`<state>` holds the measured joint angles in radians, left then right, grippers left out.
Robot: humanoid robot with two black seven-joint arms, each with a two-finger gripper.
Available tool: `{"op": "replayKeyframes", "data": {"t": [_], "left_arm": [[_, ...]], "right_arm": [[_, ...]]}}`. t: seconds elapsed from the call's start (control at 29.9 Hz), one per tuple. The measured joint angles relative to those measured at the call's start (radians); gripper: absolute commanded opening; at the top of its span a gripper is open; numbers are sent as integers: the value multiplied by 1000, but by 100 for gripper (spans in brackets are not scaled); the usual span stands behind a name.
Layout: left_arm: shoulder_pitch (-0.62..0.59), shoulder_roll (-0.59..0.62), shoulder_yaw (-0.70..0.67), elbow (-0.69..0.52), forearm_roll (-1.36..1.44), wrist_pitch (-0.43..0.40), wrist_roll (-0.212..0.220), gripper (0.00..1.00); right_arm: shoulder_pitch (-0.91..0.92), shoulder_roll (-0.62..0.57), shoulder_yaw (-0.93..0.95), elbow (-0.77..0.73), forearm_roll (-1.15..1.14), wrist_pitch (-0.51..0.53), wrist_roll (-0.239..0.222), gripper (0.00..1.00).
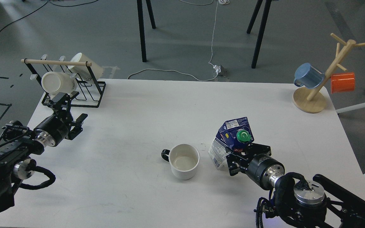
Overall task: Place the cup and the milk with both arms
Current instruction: 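Carry the milk carton with the right gripper next to the white mug, then set the carton down and open the right gripper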
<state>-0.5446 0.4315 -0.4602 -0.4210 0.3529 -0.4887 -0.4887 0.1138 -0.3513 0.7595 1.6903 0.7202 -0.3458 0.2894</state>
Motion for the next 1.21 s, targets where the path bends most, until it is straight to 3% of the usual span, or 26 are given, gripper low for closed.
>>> {"op": "replayKeyframes", "data": {"t": [0.23, 0.37, 0.54, 0.6, 1.21], "left_arm": [[0, 1, 0, 2, 0, 0, 0, 99], [0, 2, 0, 2, 0, 0, 0, 99], [0, 2, 0, 2, 0, 0, 0, 99], [0, 2, 0, 2, 0, 0, 0, 99], [9, 7, 0, 2, 0, 0, 0, 99]], "right_arm": [[0, 26, -34, 1, -18, -1, 16, 35], [0, 27, -35, 1, -19, -2, 17, 42], [-1, 26, -34, 8, -19, -2, 19, 71], [-1, 26, -33, 11, -19, -2, 19, 94], [-44, 13, -22, 41, -16, 0, 17, 95]]}}
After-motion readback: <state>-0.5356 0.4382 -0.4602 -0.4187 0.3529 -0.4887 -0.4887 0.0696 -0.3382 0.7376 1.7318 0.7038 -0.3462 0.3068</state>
